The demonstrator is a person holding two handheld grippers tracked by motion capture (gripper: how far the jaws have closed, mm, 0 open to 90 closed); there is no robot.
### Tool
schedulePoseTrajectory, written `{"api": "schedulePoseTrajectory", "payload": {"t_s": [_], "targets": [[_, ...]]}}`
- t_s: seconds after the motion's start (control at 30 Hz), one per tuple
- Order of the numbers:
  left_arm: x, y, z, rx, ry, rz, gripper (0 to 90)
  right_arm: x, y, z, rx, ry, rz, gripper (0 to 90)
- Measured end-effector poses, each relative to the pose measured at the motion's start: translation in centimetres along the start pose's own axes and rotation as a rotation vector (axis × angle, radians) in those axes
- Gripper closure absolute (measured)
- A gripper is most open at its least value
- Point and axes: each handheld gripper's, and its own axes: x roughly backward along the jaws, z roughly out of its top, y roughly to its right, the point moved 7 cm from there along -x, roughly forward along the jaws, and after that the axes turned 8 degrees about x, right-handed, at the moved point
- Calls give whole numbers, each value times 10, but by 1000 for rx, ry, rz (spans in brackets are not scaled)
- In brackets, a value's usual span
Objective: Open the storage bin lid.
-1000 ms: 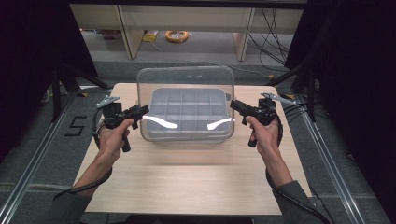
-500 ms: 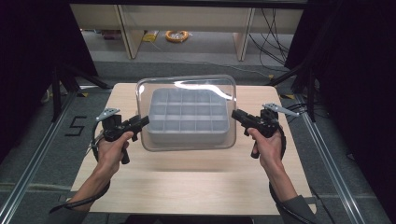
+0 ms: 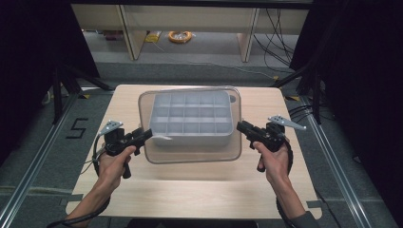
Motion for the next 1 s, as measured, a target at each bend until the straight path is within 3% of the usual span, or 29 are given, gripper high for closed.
{"api": "schedulePoseTrajectory", "payload": {"t_s": [0.07, 0.2, 0.23, 0.3, 0.43, 0.5, 0.57, 0.6, 0.67, 0.77, 0.8, 0.83, 0.97, 1.0], "targets": [[1, 0, -3, -3, -2, 3, 551, 0, 1, -2, 37, 9, -9, 725], [4, 0, -10, -4, -11, 2, 551, 6, -5, -9, 4, -7, 4, 725], [5, 1, -11, -5, -13, 4, 552, 5, -2, -10, 30, 4, -7, 725], [7, 2, -14, -10, -13, 0, 552, 8, -1, -13, 37, 2, -7, 724], [10, 3, -21, -16, -24, 1, 555, 13, -5, -21, -7, -11, 1, 723], [11, 3, -26, -13, -33, -6, 557, 14, -3, -24, 24, -4, -5, 722], [12, 3, -29, -4, -42, -8, 560, 17, -6, -27, 1, -8, -4, 722], [13, 3, -31, -7, -44, -6, 560, 17, -4, -27, 33, -2, -4, 722], [13, 3, -33, -11, -48, -7, 560, 19, -7, -30, -1, -10, -10, 722], [15, 3, -38, -12, -61, -1, 561, 22, -7, -32, 27, -5, -12, 722], [15, 3, -40, -10, -61, -13, 561, 23, -10, -34, 6, -13, -10, 722], [15, 3, -40, -12, -61, -14, 561, 24, -8, -35, 37, -21, -19, 722], [18, 2, -47, -14, -74, -5, 560, 27, -12, -40, 12, -20, -12, 722], [18, 2, -49, -8, -78, -6, 562, 27, -11, -41, 37, -19, -9, 721]]}}
